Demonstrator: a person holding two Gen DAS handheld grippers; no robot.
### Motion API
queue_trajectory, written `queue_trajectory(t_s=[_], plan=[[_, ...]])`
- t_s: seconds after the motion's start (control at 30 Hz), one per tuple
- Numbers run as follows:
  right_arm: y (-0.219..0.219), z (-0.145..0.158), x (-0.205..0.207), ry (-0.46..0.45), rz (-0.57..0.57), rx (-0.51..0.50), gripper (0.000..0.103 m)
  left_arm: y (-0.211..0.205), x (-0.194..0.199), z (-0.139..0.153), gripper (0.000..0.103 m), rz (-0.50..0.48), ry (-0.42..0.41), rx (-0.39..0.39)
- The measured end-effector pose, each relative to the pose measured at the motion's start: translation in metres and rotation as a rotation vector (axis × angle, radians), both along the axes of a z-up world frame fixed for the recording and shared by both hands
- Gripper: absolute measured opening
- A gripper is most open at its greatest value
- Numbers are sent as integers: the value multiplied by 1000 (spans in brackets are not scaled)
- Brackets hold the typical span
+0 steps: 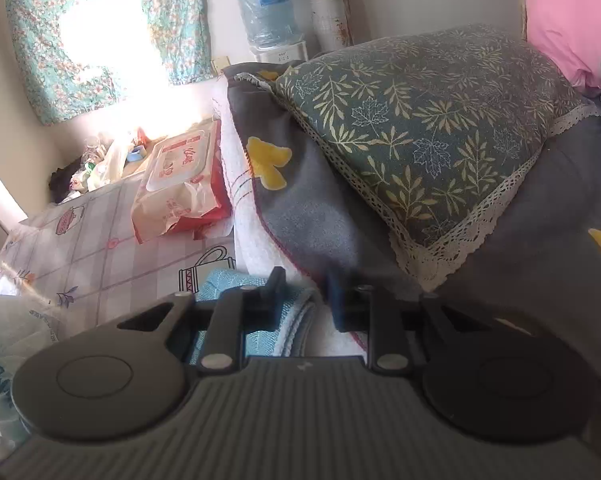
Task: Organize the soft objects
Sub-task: 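Lift the blue checked towel with the right tool off the bed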
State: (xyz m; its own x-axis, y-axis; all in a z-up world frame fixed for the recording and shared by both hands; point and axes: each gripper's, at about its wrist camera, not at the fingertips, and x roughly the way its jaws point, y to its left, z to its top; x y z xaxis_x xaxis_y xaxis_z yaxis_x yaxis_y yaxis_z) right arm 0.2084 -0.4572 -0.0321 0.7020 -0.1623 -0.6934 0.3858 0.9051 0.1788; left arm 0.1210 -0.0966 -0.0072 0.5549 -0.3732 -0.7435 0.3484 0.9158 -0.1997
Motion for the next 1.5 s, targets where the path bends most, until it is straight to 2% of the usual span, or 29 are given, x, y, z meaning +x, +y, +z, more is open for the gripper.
queue_trajectory(t_s=[0.07, 0.23, 0.4, 0.7, 0.8, 0.93, 1.03, 1.17, 1.23, 1.3, 1.4, 1.5], plan=[[4, 10, -7, -29, 7, 16, 4, 4, -4, -1, 72, 7, 1, -7], [28, 32, -24, -67, 45, -21, 3, 17, -17, 1, 72, 12, -1, -17], [54, 65, -40, -145, 90, 13, 2, 33, -31, 8, 72, 21, -23, -24], [115, 149, -91, -354, 243, 204, 2, 62, -42, 25, 69, 89, -69, -50], [120, 164, -121, -402, 265, 279, 2, 61, -43, 27, 68, 82, -70, -61], [109, 152, -159, -393, 227, 374, 2, 46, -42, 21, 68, 42, -56, -62], [94, 117, -185, -322, 155, 385, 2, 23, -40, 4, 67, -4, -16, -42], [71, 64, -198, -207, 62, 410, 2, -12, -35, -25, 59, -66, 77, -13], [67, 46, -202, -177, 50, 437, 2, -26, -34, -36, 55, -89, 102, 1], [69, 42, -207, -181, 75, 440, 2, -36, -33, -44, 53, -96, 108, 25], [81, 47, -211, -200, 183, 430, 2, -42, -29, -52, 48, -91, 123, 36], [93, 52, -207, -193, 302, 475, 3, -43, -29, -55, 48, -86, 126, 42]])
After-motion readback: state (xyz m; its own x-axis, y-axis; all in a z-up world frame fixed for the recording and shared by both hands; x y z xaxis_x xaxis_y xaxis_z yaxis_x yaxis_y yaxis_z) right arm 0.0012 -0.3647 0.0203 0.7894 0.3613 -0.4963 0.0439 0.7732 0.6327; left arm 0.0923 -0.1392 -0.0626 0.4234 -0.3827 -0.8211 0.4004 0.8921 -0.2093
